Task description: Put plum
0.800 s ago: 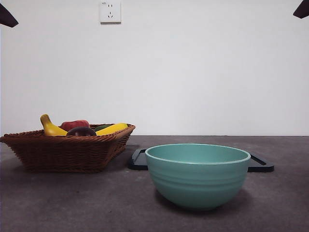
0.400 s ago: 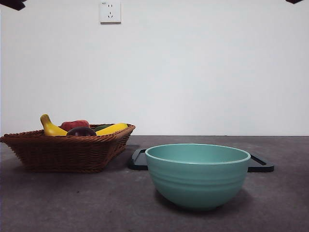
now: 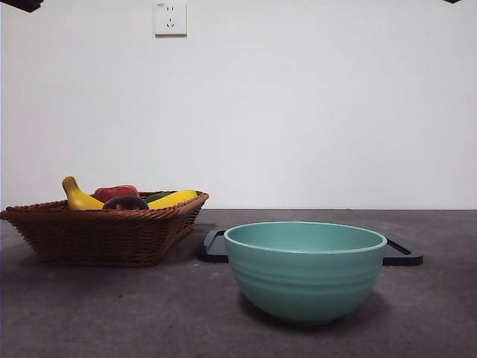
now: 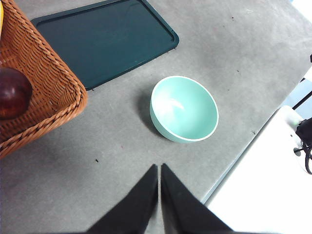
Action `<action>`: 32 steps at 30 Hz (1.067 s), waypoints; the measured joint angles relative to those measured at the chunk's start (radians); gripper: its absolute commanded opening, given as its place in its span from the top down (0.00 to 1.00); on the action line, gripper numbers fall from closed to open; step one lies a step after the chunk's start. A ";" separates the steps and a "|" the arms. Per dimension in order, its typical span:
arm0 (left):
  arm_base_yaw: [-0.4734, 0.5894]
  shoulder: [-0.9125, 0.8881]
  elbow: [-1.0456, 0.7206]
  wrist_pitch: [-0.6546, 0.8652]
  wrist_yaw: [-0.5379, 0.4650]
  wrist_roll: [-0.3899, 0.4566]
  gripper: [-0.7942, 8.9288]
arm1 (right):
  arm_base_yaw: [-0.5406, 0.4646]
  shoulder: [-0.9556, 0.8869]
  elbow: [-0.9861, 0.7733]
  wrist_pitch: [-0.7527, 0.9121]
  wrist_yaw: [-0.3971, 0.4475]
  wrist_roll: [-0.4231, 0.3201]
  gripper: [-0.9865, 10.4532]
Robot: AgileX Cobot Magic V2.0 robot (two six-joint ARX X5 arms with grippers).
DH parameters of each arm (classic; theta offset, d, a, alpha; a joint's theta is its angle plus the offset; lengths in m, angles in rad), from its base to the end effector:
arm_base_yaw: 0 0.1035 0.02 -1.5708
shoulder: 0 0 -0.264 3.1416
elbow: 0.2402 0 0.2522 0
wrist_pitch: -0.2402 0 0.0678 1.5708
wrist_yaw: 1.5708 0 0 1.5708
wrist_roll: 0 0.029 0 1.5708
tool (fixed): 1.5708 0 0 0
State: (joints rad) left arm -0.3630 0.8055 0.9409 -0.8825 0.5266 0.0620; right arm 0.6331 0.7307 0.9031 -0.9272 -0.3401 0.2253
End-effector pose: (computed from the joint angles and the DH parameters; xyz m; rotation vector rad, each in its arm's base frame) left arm 0.1256 -0.0633 0.3233 -0.0079 0.7420 -0.8700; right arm 0.0940 0.0810 0.3156 0.0828 0.8746 0.8318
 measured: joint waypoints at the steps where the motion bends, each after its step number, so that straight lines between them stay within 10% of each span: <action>1: 0.000 0.000 0.000 0.000 0.000 0.000 0.91 | 0.000 0.000 0.000 0.000 0.000 0.000 0.91; 19: 0.018 -0.037 0.000 0.072 -0.023 0.060 0.91 | 0.000 0.000 0.000 0.000 0.000 0.000 0.91; 32: 0.299 -0.400 -0.290 0.733 -0.323 0.166 0.91 | 0.000 0.000 0.000 0.000 0.000 0.000 0.91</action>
State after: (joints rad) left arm -0.0643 0.4053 0.6506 -0.1493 0.2035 0.2276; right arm 0.6331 0.7307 0.9031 -0.9272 -0.3401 0.2249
